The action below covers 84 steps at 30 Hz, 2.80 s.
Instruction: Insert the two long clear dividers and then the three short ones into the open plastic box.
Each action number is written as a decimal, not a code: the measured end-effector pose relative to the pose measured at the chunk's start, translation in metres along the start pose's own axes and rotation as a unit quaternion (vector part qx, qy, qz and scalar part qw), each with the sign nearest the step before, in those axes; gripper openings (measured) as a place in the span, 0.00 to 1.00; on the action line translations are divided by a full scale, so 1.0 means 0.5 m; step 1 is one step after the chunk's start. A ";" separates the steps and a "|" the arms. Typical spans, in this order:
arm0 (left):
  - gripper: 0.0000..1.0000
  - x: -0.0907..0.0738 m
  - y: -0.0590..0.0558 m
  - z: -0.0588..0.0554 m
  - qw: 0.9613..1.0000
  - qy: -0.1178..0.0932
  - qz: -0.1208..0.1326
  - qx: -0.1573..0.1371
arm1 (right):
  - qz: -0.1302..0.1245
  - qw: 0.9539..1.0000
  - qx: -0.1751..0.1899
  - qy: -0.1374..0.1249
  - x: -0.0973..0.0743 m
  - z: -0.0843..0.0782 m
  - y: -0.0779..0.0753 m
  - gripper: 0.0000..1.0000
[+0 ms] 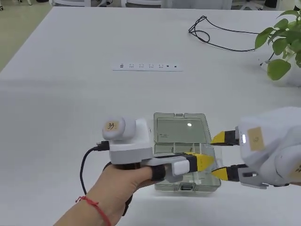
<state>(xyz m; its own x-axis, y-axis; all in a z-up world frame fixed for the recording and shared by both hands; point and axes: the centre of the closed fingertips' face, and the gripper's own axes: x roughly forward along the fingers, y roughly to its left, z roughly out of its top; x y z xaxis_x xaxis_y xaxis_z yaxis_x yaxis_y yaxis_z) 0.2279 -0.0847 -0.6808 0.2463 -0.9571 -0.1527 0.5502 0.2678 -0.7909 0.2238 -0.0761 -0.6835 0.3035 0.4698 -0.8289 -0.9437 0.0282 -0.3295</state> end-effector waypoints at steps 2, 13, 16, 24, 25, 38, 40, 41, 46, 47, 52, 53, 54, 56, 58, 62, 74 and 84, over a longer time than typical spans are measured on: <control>0.00 0.000 0.000 -0.003 1.000 0.003 0.000 -0.001 | 0.001 1.000 -0.002 0.002 0.001 -0.001 0.002 0.33; 0.00 -0.002 0.006 0.002 1.000 -0.008 0.005 -0.014 | -0.009 1.000 -0.011 0.000 0.000 0.004 -0.003 0.34; 0.00 -0.002 -0.001 0.002 1.000 -0.009 0.000 -0.002 | -0.009 1.000 -0.006 -0.003 -0.002 0.006 -0.006 0.35; 0.00 -0.008 -0.009 -0.008 0.993 0.021 -0.008 0.116 | 0.028 0.996 0.061 -0.060 -0.035 0.023 -0.020 0.31; 0.00 -0.009 -0.014 -0.009 0.991 0.025 -0.013 0.130 | 0.035 0.995 0.067 -0.063 -0.039 0.022 -0.021 0.29; 0.00 -0.030 -0.070 -0.032 0.947 0.054 -0.084 0.305 | 0.179 0.970 0.115 -0.116 -0.073 0.038 0.023 0.13; 0.00 -0.032 -0.072 -0.038 0.939 0.064 -0.087 0.326 | 0.190 0.968 0.115 -0.118 -0.074 0.043 0.032 0.12; 0.00 -0.032 -0.073 -0.041 0.938 0.068 -0.088 0.329 | 0.200 0.966 0.113 -0.120 -0.074 0.047 0.039 0.11; 0.00 -0.032 -0.083 -0.047 0.934 0.071 -0.096 0.336 | 0.222 0.961 0.111 -0.121 -0.068 0.054 0.060 0.08; 0.00 -0.032 -0.084 -0.047 0.934 0.070 -0.097 0.337 | 0.223 0.961 0.109 -0.120 -0.067 0.054 0.062 0.07; 0.00 -0.035 -0.086 -0.047 0.932 0.070 -0.098 0.342 | 0.237 0.956 0.115 -0.126 -0.070 0.056 0.072 0.03; 0.00 -0.036 -0.087 -0.048 0.932 0.071 -0.098 0.342 | 0.238 0.956 0.115 -0.127 -0.070 0.057 0.072 0.03; 0.00 -0.036 -0.087 -0.049 0.931 0.072 -0.098 0.344 | 0.239 0.956 0.114 -0.127 -0.071 0.057 0.073 0.03; 0.00 -0.035 -0.087 -0.052 0.928 0.076 -0.098 0.351 | 0.243 0.955 0.113 -0.127 -0.071 0.056 0.077 0.03; 0.00 -0.034 -0.086 -0.055 0.926 0.081 -0.097 0.355 | 0.243 0.956 0.109 -0.126 -0.069 0.055 0.080 0.03; 0.00 -0.033 -0.085 -0.058 0.926 0.084 -0.097 0.356 | 0.244 0.955 0.109 -0.126 -0.069 0.053 0.082 0.03; 0.00 -0.036 -0.075 -0.061 0.928 0.082 -0.083 0.354 | 0.237 0.958 0.106 -0.121 -0.066 0.048 0.077 0.03; 0.10 -0.052 -0.047 -0.054 0.935 0.074 -0.054 0.342 | 0.222 0.962 0.111 -0.112 -0.062 0.033 0.060 0.03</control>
<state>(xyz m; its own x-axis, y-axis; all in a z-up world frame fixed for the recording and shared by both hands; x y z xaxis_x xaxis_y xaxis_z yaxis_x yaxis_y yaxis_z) 0.1872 -0.0691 -0.6740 0.0749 -0.9740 -0.2137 0.9599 0.1285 -0.2492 0.1841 -0.0753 -0.6603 -0.1485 0.6570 -0.7392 -0.9863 -0.0436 0.1593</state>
